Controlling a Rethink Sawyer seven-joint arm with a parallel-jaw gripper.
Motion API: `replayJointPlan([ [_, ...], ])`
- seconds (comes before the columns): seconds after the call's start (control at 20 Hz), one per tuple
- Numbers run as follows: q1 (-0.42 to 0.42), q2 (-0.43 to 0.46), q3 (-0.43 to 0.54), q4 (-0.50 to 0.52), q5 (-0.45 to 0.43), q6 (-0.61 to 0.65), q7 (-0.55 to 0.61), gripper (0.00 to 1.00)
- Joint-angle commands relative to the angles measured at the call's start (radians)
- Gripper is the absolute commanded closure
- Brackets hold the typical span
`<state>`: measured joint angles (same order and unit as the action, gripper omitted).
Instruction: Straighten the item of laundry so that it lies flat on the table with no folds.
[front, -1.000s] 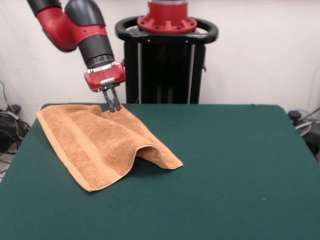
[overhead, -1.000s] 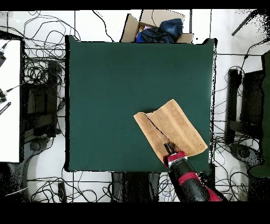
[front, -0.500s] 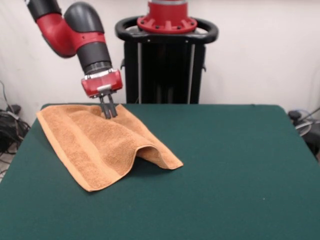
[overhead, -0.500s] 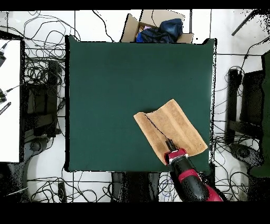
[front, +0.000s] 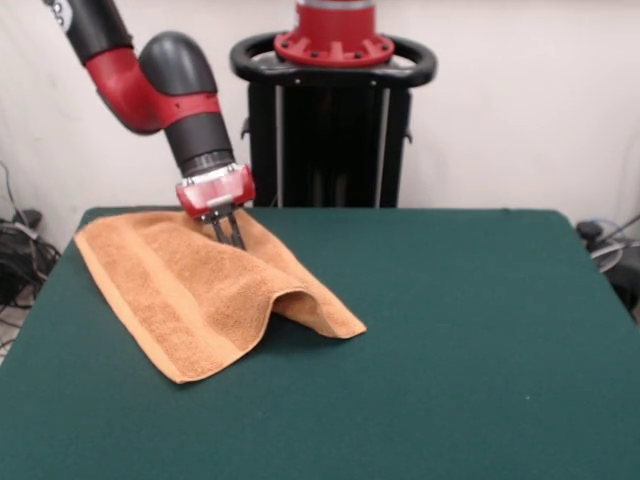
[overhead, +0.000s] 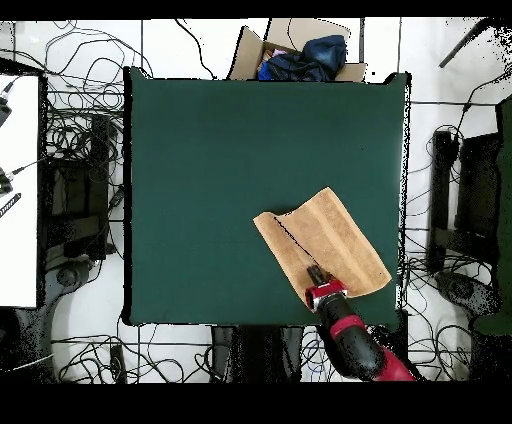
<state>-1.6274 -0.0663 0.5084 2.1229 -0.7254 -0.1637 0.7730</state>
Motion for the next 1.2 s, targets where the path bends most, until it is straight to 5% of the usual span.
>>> replayJointPlan([
  [0.05, 0.093, 0.039, -0.099, -0.168, 0.035, 0.110, 0.191, 1.00],
  [0.95, 0.265, 0.021, -0.285, -0.221, 0.157, 0.165, 0.219, 1.00],
  [1.2, 0.248, 0.022, -0.269, -0.195, 0.207, 0.238, 0.196, 1.00],
])
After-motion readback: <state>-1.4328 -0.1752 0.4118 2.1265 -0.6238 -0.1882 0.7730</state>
